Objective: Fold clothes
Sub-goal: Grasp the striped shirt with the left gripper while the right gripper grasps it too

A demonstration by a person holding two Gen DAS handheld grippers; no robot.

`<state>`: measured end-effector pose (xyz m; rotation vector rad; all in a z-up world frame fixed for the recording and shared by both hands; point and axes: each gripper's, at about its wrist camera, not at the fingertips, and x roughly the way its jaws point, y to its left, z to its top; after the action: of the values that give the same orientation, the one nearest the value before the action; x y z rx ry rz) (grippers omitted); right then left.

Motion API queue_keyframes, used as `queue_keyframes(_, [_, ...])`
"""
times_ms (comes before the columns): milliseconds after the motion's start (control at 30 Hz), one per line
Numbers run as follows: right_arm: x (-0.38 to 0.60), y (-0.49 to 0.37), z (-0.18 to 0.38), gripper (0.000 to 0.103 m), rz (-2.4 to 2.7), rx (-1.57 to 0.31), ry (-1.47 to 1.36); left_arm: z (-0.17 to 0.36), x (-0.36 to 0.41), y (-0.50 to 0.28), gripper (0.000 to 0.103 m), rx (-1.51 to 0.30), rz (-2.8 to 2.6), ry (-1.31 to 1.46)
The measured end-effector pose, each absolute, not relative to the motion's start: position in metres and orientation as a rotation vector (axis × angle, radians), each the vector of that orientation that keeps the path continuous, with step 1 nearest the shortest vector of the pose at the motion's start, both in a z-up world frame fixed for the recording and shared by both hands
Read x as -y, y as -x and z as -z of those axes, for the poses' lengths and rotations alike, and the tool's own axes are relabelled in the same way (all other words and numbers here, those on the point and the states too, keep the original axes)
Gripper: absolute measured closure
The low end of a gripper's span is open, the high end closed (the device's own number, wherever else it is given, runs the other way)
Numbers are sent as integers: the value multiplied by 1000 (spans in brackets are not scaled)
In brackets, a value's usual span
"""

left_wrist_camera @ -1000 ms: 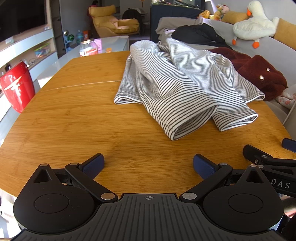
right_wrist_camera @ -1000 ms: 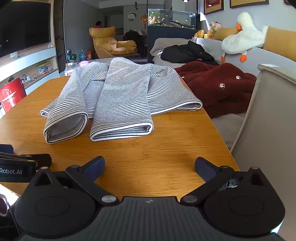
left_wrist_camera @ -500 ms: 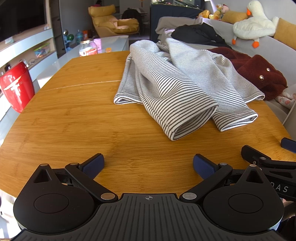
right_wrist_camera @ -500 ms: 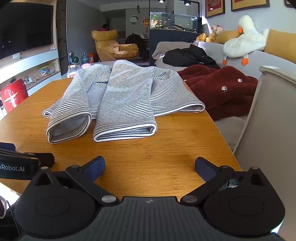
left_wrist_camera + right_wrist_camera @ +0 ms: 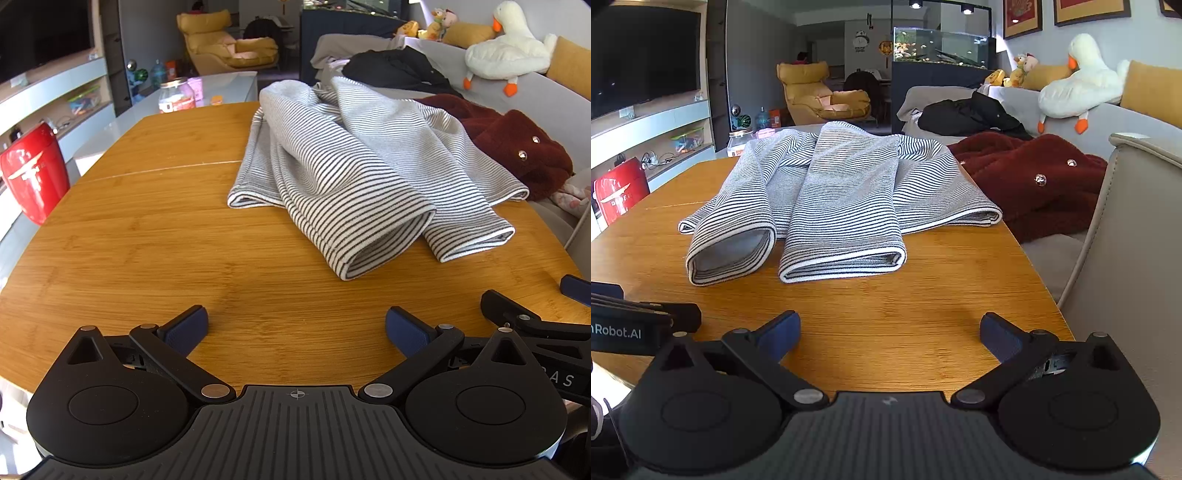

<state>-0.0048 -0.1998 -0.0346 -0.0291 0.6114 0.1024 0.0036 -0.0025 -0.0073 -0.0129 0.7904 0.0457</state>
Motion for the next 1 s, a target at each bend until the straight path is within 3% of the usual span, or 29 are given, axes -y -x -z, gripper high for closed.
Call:
queue_keyframes(567, [213,-8,23,0,-251,-634,-21,-8,-8,-11,0,-767,11,52])
queue_keyframes(833, [237,-64,-9,0,-143,-493,-217,-57,-48,-66,0,-617,56,135])
queue_keyframes(1000, [237,-93,-22,0,-102,-418,-259,-66,-64,-111,0,-616,53,123])
